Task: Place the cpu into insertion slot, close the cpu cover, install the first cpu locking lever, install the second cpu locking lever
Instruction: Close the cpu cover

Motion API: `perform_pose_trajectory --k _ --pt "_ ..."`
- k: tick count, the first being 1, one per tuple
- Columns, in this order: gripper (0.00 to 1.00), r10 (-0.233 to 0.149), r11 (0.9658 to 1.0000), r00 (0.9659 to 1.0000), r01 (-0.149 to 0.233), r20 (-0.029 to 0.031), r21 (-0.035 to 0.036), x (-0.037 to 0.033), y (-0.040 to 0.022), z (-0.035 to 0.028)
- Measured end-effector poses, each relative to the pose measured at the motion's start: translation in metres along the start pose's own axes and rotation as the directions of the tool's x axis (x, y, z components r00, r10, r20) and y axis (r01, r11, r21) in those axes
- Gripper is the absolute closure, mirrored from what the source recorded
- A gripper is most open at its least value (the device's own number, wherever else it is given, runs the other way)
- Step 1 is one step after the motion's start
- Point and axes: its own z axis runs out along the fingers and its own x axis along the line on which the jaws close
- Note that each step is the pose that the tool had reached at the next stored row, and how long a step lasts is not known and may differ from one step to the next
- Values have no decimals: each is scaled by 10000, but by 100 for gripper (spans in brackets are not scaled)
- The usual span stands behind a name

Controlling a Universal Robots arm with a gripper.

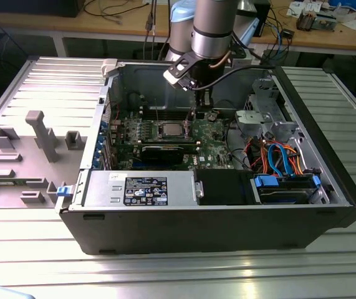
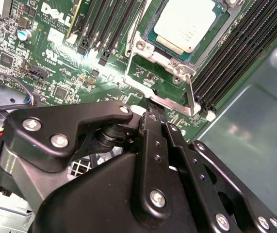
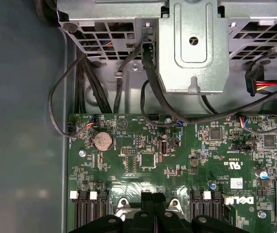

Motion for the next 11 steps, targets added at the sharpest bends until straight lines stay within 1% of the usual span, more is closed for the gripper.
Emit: perform_pose_trajectory --k 5,11 --pt "89 0 10000 10000 0 1 0 0 -40 0" --pt "89 0 10000 10000 0 0 0 1 -69 1"
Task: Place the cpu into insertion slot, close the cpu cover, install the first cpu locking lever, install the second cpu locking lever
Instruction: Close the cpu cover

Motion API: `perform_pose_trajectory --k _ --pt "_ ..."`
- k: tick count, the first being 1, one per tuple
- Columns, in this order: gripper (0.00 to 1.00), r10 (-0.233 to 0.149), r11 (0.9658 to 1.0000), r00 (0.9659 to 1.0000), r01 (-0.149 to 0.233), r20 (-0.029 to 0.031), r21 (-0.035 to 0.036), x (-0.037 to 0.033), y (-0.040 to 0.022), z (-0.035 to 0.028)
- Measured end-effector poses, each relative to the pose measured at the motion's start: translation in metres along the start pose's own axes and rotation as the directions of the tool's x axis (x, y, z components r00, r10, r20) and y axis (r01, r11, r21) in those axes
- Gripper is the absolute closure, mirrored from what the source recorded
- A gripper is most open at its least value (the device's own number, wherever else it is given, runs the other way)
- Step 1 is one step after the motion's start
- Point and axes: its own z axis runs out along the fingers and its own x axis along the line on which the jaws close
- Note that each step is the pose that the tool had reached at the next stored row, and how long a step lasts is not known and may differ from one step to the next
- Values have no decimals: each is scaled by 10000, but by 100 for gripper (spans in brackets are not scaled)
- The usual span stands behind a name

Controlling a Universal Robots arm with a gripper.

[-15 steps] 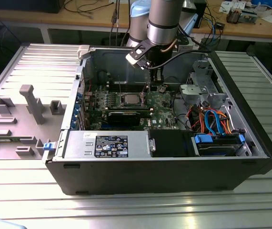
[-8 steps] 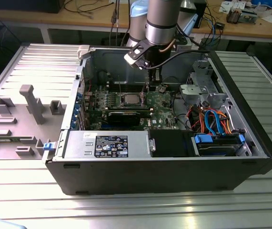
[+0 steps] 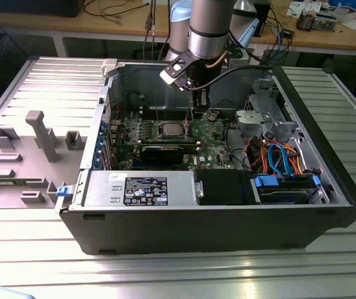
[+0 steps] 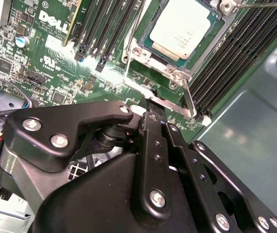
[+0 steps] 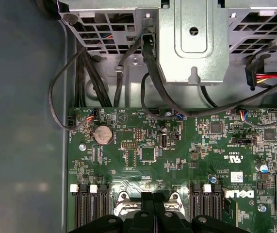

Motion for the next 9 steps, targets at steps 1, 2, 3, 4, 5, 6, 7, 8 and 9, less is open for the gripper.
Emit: perform_pose_trajectory --k 1,2,3,4,5,6,7,8,9 --pt "89 0 10000 10000 0 0 -1 0 -6 0" --pt "89 0 10000 10000 0 0 0 0 -10 0" --pt "89 0 10000 10000 0 1 0 0 -16 0" --pt "89 0 10000 10000 0 0 0 0 -20 0" --pt "89 0 10000 10000 0 0 0 0 -27 0" --pt "89 0 10000 10000 0 0 0 0 -31 0" --pt "89 0 10000 10000 0 0 0 0 -36 0" --pt "89 0 10000 10000 0 0 -1 0 -41 0" --pt "89 0 10000 10000 0 0 0 0 -46 0"
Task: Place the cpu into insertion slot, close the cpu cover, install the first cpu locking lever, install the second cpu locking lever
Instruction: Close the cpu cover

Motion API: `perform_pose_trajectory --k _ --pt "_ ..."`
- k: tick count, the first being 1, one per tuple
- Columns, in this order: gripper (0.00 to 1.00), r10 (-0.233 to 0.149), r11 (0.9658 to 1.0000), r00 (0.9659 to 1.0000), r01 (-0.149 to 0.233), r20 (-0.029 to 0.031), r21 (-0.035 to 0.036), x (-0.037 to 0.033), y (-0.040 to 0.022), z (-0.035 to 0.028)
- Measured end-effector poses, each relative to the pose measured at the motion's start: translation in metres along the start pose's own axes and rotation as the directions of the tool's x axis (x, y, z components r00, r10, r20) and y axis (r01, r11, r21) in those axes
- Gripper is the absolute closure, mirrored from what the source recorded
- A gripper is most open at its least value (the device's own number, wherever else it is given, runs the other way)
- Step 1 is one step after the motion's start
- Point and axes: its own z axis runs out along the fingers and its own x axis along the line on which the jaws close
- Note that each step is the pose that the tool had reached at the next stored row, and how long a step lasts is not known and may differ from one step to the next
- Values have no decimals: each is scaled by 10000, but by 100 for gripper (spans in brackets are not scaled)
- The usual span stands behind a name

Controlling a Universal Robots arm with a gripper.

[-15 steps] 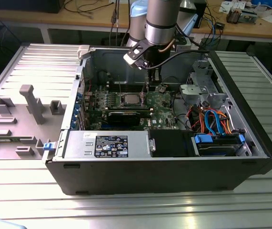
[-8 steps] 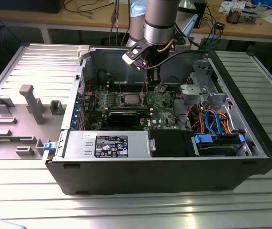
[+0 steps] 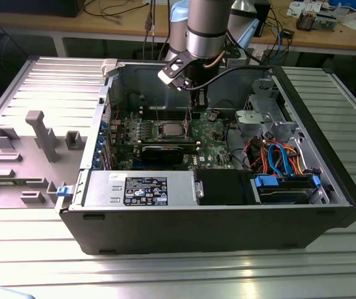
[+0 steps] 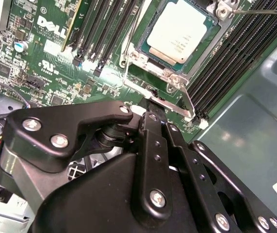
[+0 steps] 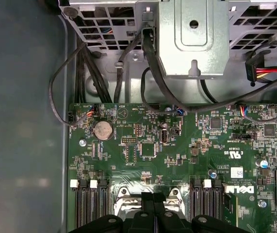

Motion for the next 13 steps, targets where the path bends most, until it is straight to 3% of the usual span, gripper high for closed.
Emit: perform_pose_trajectory --k 6,13 --pt "89 1 10000 10000 -1 0 0 0 -64 0" --pt "89 0 10000 10000 0 0 0 0 -72 0"
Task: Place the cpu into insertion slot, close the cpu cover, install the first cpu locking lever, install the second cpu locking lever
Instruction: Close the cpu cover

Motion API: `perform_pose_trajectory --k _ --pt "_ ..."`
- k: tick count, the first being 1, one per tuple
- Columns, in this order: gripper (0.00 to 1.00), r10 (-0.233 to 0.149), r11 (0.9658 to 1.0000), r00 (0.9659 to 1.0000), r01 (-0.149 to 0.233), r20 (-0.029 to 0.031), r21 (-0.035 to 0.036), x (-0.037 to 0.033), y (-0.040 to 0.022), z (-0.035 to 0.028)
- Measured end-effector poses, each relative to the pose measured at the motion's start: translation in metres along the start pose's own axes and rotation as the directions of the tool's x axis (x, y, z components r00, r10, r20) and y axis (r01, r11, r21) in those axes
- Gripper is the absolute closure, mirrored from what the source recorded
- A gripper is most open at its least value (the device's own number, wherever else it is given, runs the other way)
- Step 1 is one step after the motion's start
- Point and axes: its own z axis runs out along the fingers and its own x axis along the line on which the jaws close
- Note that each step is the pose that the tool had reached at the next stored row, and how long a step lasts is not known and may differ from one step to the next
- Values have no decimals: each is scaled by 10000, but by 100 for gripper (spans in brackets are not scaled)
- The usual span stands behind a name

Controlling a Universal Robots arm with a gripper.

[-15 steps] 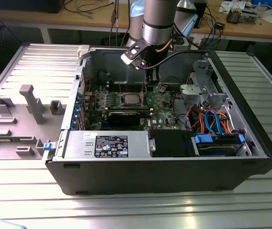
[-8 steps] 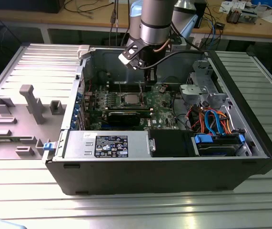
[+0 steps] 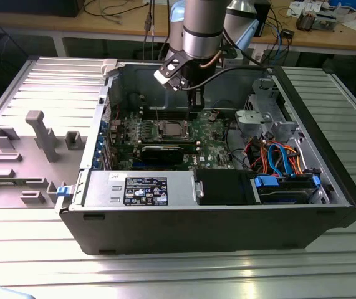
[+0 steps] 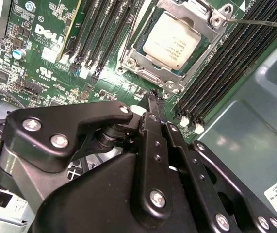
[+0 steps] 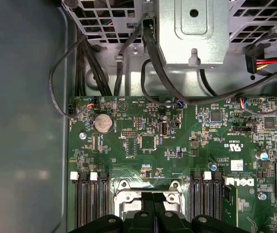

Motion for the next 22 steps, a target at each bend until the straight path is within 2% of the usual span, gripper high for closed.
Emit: perform_pose_trajectory --k 2,8,14,15,18,21,22 --pt "89 1 10000 10000 -1 0 0 -1 -13 3" --pt "89 1 10000 10000 -1 0 0 1 -155 45" --pt "89 -1 10000 10000 1 1 1 2 -330 92" --pt "89 -1 10000 10000 1 0 0 2 -358 103" --pt "89 -4 10000 10000 4 0 25 1 -389 133" --pt "89 -4 10000 10000 4 0 41 1 -465 181" --pt "89 -3 10000 10000 3 0 42 1 -507 199"
